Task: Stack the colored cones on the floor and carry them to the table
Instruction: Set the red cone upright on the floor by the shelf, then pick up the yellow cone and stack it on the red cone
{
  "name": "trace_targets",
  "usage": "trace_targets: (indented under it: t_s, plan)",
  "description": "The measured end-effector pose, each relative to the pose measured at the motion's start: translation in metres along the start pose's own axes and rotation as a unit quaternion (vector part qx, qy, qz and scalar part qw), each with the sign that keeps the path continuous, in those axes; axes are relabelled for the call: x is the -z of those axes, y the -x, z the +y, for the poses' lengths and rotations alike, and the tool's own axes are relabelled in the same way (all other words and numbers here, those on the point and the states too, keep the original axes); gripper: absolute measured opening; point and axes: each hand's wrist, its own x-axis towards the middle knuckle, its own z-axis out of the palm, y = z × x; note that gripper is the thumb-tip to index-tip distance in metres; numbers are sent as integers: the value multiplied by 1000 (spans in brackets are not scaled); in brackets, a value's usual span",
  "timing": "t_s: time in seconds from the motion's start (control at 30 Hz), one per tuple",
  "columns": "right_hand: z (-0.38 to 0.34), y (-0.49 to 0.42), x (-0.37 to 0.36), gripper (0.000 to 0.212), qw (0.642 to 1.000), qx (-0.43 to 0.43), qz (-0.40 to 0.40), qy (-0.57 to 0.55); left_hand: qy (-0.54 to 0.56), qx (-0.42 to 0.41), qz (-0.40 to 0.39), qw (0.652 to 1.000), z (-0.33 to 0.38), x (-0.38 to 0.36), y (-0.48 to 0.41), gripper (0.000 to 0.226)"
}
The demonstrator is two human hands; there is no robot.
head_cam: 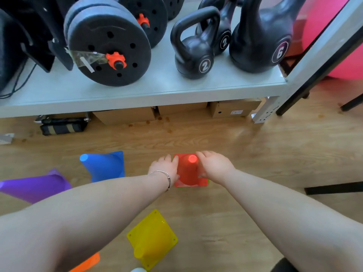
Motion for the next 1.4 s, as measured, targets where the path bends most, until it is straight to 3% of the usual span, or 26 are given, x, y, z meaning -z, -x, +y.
trace_targets:
  t_s: [0.1,0.37,0.67,0.8,0.97,1.1,1.4]
  plan:
    - [2,8,12,91,995,63,58,59,-43,11,68,997,0,5,15,80]
    - [-16,25,44,91,971,168,127,112,-3,116,181,977,-11,4,65,81]
    - [-86,10,53,87,946,251,143,144,95,297,218,925,-71,-32,139,78]
    - [-116,9,29,87,944,283,92,142,105,340,193,914,-93,-69,178,80]
    - [-141,21,-18,95,939,310,-50,142,198,375,97,901,-90,-129,206,84]
    - [-148,34,-52,97,930,313,-121,147,239,329,22,914,-76,-159,206,86]
    - [-159,29,-85,89,919,288,-190,193,265,245,-46,931,-51,-200,188,86]
